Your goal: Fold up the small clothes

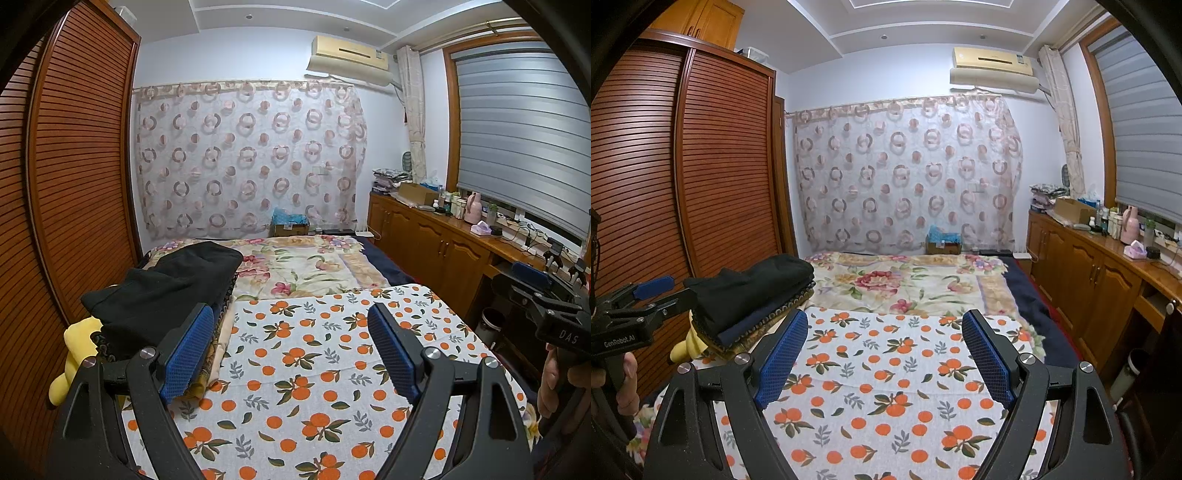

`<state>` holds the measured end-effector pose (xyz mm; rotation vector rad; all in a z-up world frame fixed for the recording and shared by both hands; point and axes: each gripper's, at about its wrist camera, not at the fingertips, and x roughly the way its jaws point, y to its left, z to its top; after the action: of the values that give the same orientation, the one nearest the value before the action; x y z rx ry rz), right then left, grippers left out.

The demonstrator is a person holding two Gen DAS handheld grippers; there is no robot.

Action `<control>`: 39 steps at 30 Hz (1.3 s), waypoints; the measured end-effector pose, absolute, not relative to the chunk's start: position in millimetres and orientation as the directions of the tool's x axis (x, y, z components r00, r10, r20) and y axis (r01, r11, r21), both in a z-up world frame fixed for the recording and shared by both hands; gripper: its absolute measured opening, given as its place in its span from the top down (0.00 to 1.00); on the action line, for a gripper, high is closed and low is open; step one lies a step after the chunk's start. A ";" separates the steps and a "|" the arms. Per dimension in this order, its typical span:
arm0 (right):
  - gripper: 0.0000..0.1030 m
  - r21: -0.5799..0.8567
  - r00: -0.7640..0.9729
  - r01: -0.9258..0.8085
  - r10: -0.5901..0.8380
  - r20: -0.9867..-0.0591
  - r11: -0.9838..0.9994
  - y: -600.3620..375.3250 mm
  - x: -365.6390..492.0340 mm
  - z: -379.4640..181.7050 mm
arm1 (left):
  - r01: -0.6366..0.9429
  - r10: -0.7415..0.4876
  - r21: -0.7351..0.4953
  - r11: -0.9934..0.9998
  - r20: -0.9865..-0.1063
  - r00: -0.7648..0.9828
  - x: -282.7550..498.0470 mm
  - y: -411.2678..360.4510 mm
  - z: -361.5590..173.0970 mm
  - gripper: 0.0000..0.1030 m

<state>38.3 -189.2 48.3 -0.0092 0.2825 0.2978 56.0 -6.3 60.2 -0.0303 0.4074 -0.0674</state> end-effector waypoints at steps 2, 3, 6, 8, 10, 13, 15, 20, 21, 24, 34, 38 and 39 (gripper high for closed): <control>0.16 0.032 0.916 -0.294 0.291 -0.276 0.955 -190.1 38.2 47.5 | 0.060 -0.072 -0.043 0.997 -0.395 0.916 56.1 -6.2 60.3 0.17; 0.16 0.032 0.916 -0.292 0.290 -0.277 0.956 -190.1 38.2 47.6 | 0.060 -0.072 -0.043 0.997 -0.395 0.916 56.1 -6.2 60.3 0.17; 0.16 0.033 0.916 -0.294 0.291 -0.276 0.955 -191.2 38.3 47.6 | 0.059 -0.071 -0.042 0.997 -0.395 0.916 56.1 -6.0 60.3 0.17; 0.16 0.032 0.916 -0.293 0.290 -0.277 0.956 -192.0 38.5 48.0 | 0.060 -0.072 -0.043 0.997 -0.395 0.916 56.1 -6.0 60.4 0.17; 0.16 0.032 0.916 -0.293 0.290 -0.277 0.955 -192.2 38.5 47.8 | 0.060 -0.072 -0.043 0.997 -0.395 0.916 55.6 -6.0 60.8 0.17; 0.16 0.030 0.916 -0.292 0.289 -0.277 0.956 -191.9 38.4 47.7 | 0.059 -0.072 -0.043 0.997 -0.395 0.916 55.6 -6.1 60.9 0.17; 0.16 0.032 0.916 -0.294 0.291 -0.277 0.955 -192.5 38.6 47.7 | 0.059 -0.071 -0.042 0.997 -0.395 0.916 55.0 -6.0 61.5 0.17; 0.16 0.032 0.915 -0.296 0.293 -0.278 0.955 -195.1 38.8 47.6 | 0.059 -0.071 -0.042 0.997 -0.395 0.916 55.9 -6.1 60.6 0.17; 0.16 0.032 0.915 -0.296 0.293 -0.278 0.955 -195.8 38.9 47.4 | 0.060 -0.072 -0.042 0.997 -0.395 0.916 55.9 -6.0 60.6 0.17; 0.16 0.032 0.915 -0.297 0.293 -0.278 0.954 -196.3 38.9 47.4 | 0.060 -0.072 -0.042 0.997 -0.394 0.916 55.0 -6.1 61.5 0.17; 0.16 0.031 0.915 -0.297 0.294 -0.277 0.954 -198.3 39.1 47.1 | 0.060 -0.072 -0.042 0.997 -0.395 0.916 55.6 -5.7 60.7 0.17; 0.16 0.031 0.915 -0.297 0.294 -0.277 0.954 -199.9 39.3 47.5 | 0.060 -0.072 -0.043 0.997 -0.395 0.916 56.0 -5.5 60.3 0.16; 0.16 0.032 0.915 -0.298 0.295 -0.277 0.954 -200.3 39.3 47.7 | 0.060 -0.072 -0.042 0.997 -0.395 0.916 56.0 -5.5 60.3 0.16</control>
<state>39.3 -200.3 47.7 -0.0107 0.2835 0.3047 56.0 -5.5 60.3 -0.0293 0.4071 -0.0681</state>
